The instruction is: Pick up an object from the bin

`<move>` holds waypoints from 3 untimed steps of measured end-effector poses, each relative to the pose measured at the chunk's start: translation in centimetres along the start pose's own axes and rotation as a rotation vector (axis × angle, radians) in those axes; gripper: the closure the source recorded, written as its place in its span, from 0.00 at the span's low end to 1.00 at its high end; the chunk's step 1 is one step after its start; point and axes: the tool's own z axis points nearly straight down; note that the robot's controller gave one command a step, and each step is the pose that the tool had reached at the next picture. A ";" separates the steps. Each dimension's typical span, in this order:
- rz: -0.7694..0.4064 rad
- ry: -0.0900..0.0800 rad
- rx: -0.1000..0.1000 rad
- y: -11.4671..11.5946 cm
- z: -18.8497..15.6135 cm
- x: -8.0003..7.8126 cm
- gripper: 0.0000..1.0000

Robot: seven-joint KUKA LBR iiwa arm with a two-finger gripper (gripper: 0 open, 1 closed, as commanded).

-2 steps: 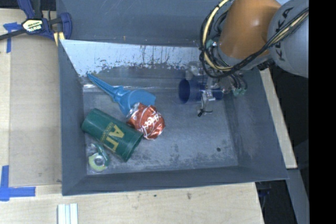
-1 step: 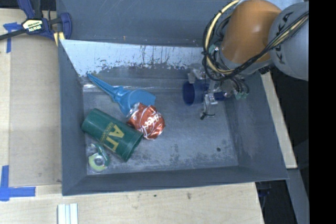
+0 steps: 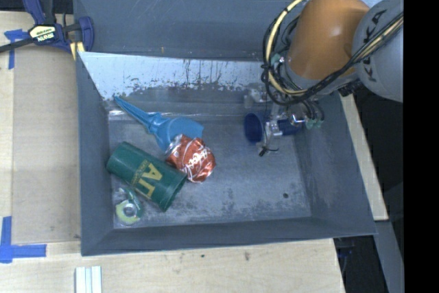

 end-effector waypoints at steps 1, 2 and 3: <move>0.047 -0.022 0.001 1.9 -3.0 -1.0 0.00; 0.181 -0.002 -0.001 3.6 -4.1 -1.1 0.00; -0.015 -0.014 0.001 2.6 -10.0 -0.1 0.00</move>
Offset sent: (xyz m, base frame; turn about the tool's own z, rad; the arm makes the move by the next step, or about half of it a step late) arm 0.0110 0.0560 0.0958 0.0134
